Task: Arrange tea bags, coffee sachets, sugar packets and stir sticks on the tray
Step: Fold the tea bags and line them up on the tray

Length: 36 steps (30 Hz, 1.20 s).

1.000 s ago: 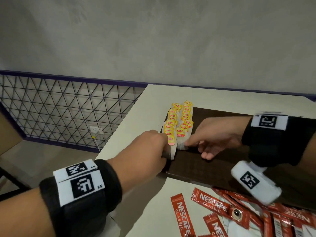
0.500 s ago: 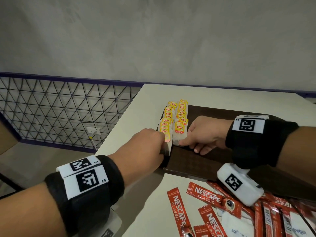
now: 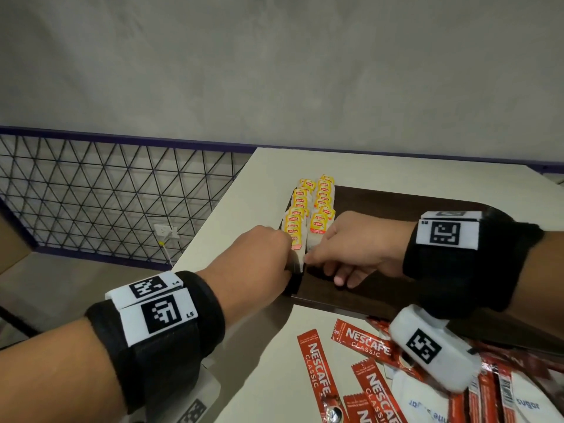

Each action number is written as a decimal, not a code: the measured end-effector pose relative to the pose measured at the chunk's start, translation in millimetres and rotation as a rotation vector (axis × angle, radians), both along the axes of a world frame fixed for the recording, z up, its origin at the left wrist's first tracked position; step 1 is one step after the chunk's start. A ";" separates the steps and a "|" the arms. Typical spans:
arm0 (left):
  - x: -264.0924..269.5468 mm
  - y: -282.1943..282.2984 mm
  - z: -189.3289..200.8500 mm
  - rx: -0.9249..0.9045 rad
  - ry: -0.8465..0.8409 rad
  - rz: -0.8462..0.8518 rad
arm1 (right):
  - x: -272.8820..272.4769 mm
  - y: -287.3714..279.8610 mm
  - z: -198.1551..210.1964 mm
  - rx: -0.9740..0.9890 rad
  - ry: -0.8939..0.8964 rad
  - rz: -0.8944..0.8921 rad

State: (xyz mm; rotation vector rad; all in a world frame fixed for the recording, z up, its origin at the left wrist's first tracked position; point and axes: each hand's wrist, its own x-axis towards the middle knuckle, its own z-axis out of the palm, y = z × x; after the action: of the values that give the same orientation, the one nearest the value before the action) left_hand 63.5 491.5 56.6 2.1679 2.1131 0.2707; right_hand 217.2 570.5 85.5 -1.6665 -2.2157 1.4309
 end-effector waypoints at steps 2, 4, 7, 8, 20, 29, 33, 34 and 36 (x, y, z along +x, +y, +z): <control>-0.1 -0.6 0.6 0.006 0.010 -0.008 | -6.6 -5.8 -3.9 -0.031 -0.006 0.008; -1.2 -1.6 0.8 0.003 0.004 -0.015 | -11.6 -8.4 -6.4 -0.044 -0.009 0.004; -4.6 -4.6 2.1 -0.004 -0.040 -0.020 | -13.3 -10.3 -7.1 -0.032 -0.004 0.001; -5.9 -5.4 2.7 0.002 -0.047 -0.025 | -12.3 -10.7 -6.6 -0.028 0.006 0.003; -2.2 -10.7 1.7 -0.008 -0.007 -0.068 | 22.8 -2.7 -1.5 -0.038 -0.022 -0.113; -5.3 -10.3 0.5 -0.038 0.008 -0.105 | 8.5 11.4 -7.3 -0.052 -0.056 -0.129; -5.3 -8.1 2.8 -0.026 -0.008 -0.108 | 12.4 13.6 -10.0 -0.059 -0.030 -0.149; -4.5 -7.1 3.4 -0.027 -0.012 -0.107 | 12.3 13.9 -10.5 -0.060 -0.031 -0.150; -2.5 -5.4 3.6 -0.036 -0.013 -0.108 | 11.3 14.4 -10.8 -0.059 -0.039 -0.148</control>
State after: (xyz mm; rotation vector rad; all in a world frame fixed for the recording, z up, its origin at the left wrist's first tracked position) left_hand 61.1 486.1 60.2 2.2436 1.9704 0.2358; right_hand 228.5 584.8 74.7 -1.8480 -2.0383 1.4524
